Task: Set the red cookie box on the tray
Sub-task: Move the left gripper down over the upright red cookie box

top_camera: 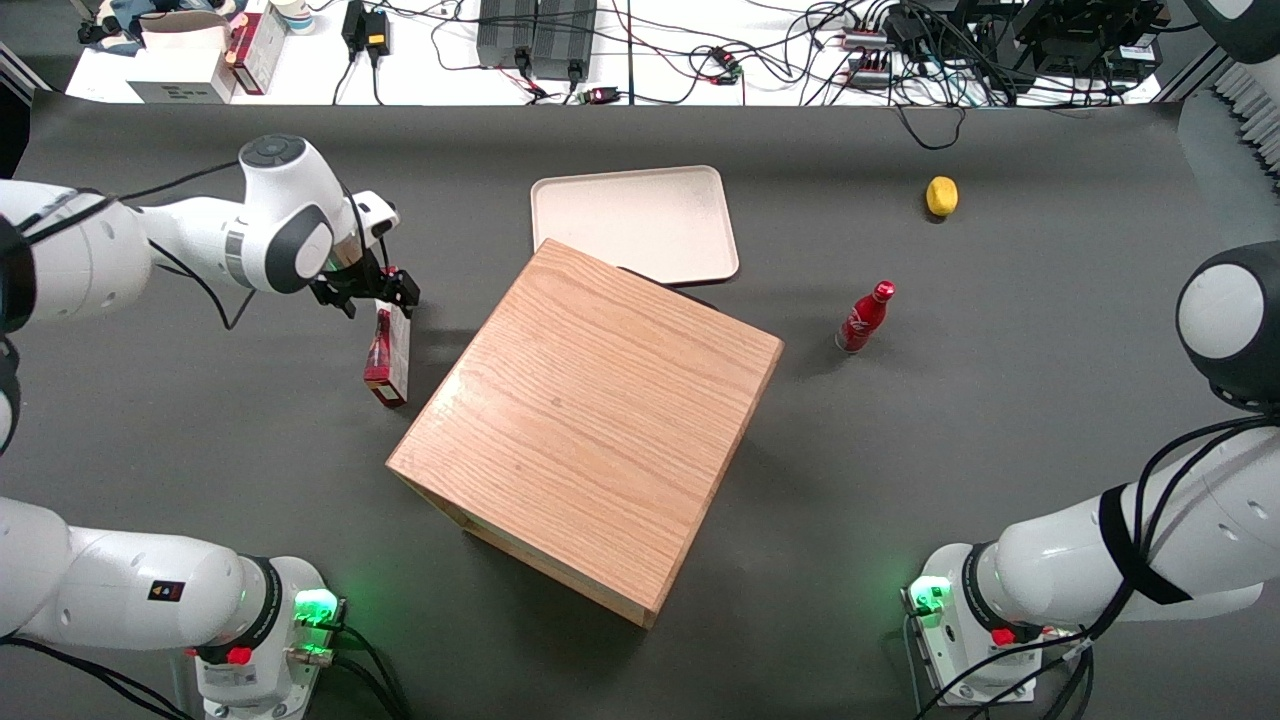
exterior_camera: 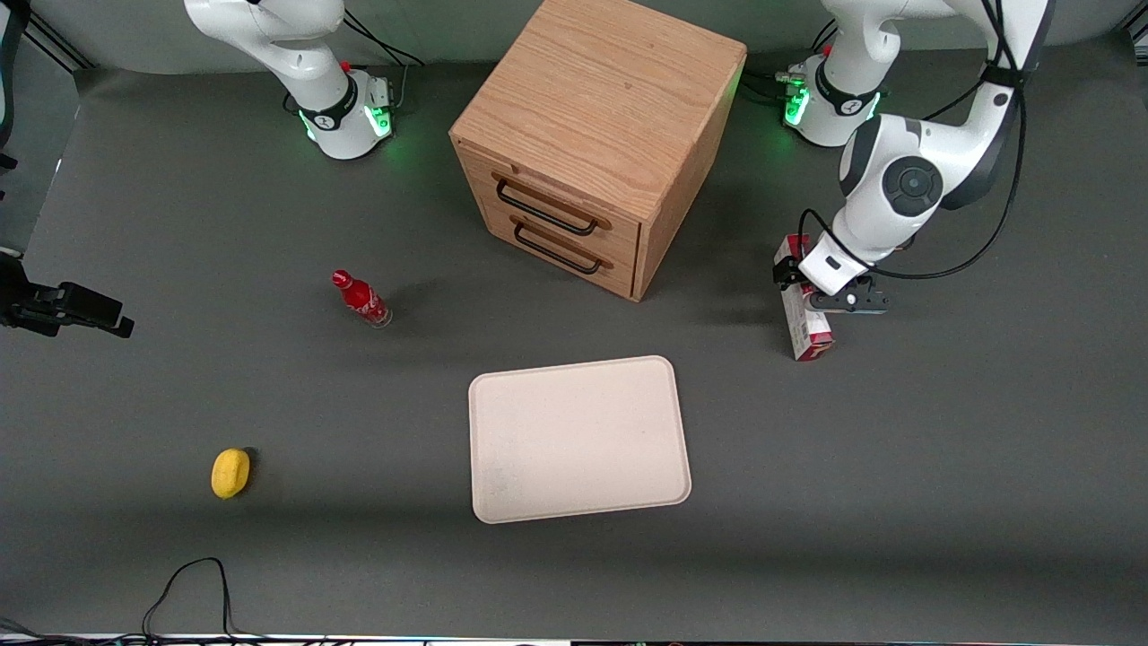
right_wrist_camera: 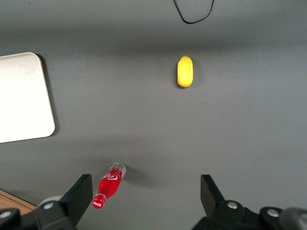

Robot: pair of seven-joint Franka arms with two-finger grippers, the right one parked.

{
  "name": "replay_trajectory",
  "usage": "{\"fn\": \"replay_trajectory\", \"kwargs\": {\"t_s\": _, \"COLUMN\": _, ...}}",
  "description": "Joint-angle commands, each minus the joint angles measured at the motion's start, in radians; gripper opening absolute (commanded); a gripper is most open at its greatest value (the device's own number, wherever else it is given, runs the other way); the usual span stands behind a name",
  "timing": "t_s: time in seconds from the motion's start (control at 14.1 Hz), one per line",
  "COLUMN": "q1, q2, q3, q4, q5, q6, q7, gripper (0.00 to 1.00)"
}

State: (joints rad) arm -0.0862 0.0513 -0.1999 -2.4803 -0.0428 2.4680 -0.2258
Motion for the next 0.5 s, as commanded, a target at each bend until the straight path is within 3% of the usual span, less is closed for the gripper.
{"fn": "replay_trajectory", "kwargs": {"t_s": 0.0, "q1": -0.010, "q2": 0.022, "q3": 0.005, "q4": -0.008, "q5": 0.015, "q6": 0.028, "q7": -0.004, "gripper": 1.00}}
{"fn": "replay_trajectory", "kwargs": {"t_s": 0.14, "q1": -0.010, "q2": 0.022, "q3": 0.005, "q4": -0.008, "q5": 0.015, "q6": 0.020, "q7": 0.000, "gripper": 0.94}}
{"fn": "replay_trajectory", "kwargs": {"t_s": 0.28, "q1": -0.010, "q2": 0.022, "q3": 0.005, "q4": -0.008, "q5": 0.015, "q6": 0.016, "q7": 0.000, "gripper": 0.50}}
{"fn": "replay_trajectory", "kwargs": {"t_s": 0.43, "q1": -0.010, "q2": 0.022, "q3": 0.005, "q4": -0.008, "q5": 0.014, "q6": 0.009, "q7": -0.001, "gripper": 0.14}}
